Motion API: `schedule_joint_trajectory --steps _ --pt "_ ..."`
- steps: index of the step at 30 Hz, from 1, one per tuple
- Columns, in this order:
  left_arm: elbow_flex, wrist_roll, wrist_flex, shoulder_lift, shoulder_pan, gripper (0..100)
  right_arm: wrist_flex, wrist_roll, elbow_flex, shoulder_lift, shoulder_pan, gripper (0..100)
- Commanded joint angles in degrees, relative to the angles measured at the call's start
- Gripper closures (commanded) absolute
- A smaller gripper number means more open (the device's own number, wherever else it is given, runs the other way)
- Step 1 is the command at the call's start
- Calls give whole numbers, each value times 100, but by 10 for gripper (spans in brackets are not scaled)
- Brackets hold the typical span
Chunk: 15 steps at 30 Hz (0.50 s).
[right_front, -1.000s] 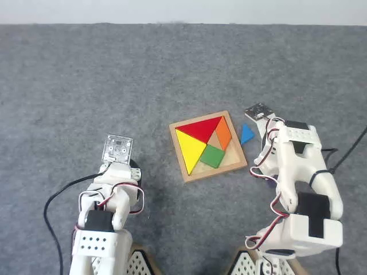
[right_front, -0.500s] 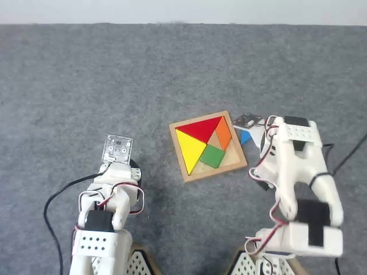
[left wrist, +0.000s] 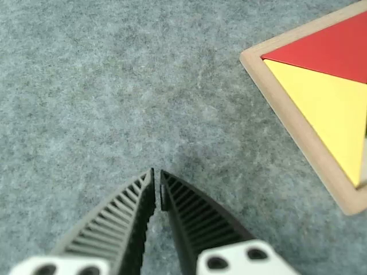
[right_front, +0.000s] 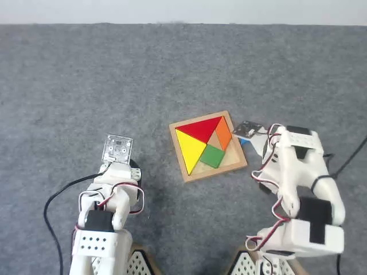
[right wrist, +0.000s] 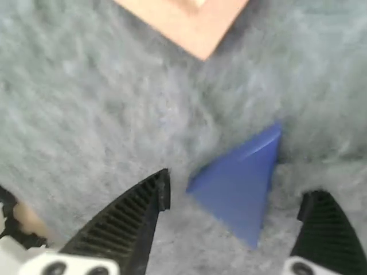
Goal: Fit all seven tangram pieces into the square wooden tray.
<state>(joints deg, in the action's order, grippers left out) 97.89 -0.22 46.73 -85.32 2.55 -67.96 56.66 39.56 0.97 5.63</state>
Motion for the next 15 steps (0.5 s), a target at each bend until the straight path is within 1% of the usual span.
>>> schedule_joint_trajectory --steps 1,3,9,12,15 --pt "-110 26 0 -70 18 986 154 35 -369 479 163 649" --pt "-110 26 0 -70 18 986 110 35 -492 655 242 664" --pt "-110 26 0 -70 18 986 75 -132 -615 699 321 802" --pt "-110 26 0 -70 18 986 75 -211 -712 699 330 819" --pt "-110 26 0 -70 18 986 31 -519 -958 699 303 821"
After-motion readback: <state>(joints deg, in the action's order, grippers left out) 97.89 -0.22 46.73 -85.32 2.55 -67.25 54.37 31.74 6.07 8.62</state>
